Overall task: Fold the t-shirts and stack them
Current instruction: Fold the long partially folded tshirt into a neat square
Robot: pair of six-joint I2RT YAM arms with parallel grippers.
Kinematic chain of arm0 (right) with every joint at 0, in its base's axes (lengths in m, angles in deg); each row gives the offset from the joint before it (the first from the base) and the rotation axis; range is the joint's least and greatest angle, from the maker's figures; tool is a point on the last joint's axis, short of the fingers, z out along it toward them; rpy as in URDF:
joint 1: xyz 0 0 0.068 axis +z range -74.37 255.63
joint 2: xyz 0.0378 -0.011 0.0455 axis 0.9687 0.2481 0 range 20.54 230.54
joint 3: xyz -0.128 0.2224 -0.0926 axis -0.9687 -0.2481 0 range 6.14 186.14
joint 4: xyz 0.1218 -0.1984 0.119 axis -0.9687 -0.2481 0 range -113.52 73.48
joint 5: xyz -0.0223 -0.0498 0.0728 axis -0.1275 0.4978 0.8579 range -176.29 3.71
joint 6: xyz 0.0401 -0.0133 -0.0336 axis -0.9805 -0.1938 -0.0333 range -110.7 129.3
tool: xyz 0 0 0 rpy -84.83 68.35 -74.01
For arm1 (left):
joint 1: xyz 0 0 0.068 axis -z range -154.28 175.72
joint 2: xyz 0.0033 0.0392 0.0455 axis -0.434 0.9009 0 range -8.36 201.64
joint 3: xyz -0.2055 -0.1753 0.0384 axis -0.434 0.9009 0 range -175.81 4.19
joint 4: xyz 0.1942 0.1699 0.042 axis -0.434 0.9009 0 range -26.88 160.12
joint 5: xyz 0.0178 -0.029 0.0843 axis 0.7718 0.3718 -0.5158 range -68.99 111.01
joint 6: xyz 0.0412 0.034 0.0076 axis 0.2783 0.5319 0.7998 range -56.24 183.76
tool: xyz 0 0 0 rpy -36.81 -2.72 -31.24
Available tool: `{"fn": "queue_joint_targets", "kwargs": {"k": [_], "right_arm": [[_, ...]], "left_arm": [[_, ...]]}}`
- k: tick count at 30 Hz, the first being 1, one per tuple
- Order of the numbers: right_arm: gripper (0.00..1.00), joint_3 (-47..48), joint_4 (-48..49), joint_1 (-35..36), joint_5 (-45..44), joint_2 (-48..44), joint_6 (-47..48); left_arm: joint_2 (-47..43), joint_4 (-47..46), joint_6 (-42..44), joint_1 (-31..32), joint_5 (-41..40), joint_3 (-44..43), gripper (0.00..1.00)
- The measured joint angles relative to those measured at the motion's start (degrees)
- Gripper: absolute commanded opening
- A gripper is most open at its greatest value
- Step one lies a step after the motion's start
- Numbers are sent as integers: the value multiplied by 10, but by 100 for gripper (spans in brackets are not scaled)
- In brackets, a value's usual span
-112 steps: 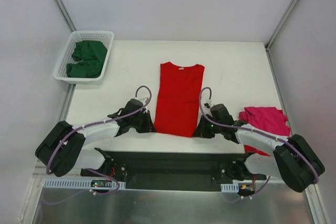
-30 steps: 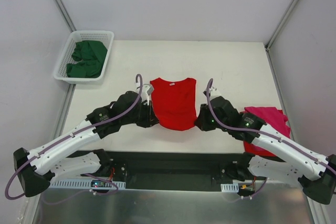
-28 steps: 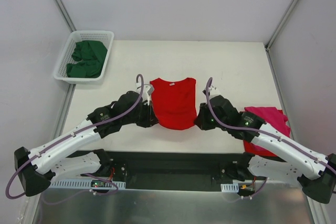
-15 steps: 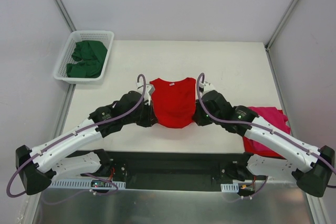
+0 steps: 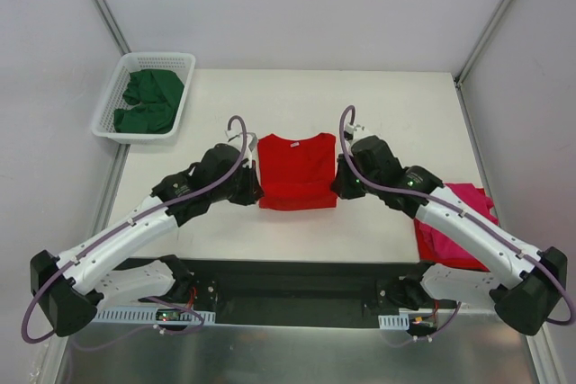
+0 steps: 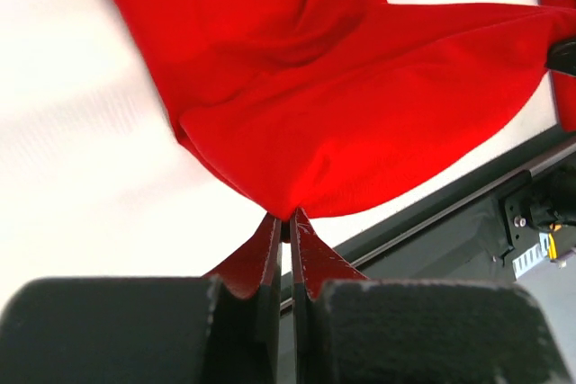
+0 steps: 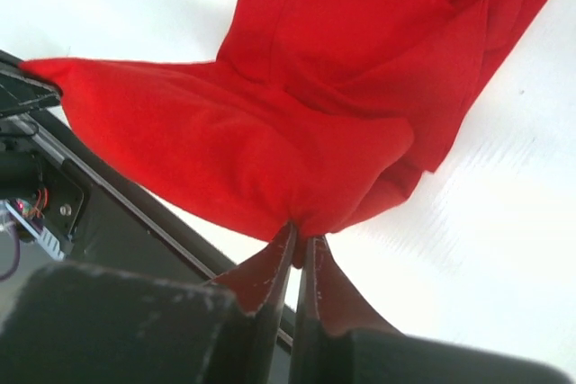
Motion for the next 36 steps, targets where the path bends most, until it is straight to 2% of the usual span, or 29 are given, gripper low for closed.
{"fn": "queue_joint_targets", "kwargs": {"k": [7,17,36], "right_arm": [[1,13,18,-23,25,25,11],[1,36,20,-48,49,52,25],[1,104,15,-80,59,79,53]], "left_arm": [[17,0,25,-41,14,-24,0],[66,1,49,-52,16,-66,0],[96,5,76,-71,16,-127,0]]}}
